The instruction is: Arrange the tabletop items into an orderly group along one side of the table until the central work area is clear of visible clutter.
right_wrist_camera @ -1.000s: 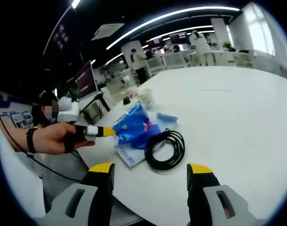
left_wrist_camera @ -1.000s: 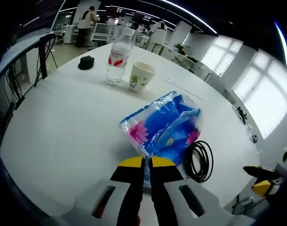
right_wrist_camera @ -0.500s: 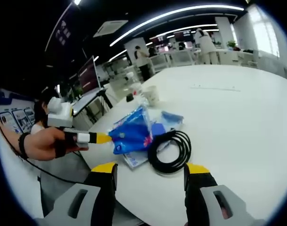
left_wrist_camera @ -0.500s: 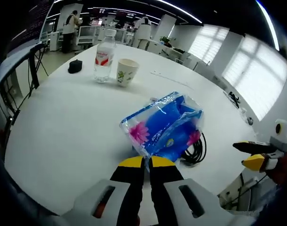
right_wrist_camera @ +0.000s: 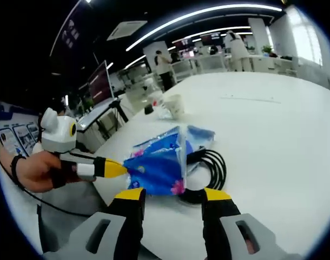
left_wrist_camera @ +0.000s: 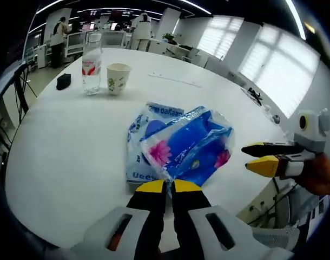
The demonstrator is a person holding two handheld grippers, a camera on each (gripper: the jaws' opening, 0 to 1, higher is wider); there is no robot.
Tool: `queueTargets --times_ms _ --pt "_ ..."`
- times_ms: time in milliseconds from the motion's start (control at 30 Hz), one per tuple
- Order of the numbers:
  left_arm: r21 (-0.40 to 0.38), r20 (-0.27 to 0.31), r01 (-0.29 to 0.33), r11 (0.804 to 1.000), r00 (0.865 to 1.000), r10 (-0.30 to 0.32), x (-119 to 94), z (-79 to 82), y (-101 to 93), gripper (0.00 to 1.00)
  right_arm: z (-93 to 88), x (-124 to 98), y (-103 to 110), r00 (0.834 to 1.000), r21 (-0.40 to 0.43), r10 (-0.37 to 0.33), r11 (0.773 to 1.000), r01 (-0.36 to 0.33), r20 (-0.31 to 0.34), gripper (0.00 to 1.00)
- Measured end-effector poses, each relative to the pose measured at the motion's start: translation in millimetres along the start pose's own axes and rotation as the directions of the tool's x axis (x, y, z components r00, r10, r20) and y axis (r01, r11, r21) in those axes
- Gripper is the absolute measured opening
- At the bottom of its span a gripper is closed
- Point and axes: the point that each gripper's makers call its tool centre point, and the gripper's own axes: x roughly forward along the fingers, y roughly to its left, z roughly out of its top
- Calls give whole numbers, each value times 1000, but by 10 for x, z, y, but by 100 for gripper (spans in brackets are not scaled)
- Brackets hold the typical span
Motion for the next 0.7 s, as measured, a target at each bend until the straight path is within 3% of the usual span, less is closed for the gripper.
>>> queueTargets --times_ms 167,533,700 --pt "45 -16 20 999 1000 -19 30 -17 -76 0 -24 42 -23 1000 12 -12 1000 12 -6 37" --pt "90 -49 64 994 997 -60 119 -71 -152 0 -51 67 -120 999 27 -49 998 49 -8 17" --pt "94 -43 57 994 998 -53 128 -50 -137 1 -67 21 -200 997 51 -75 996 75 5 0"
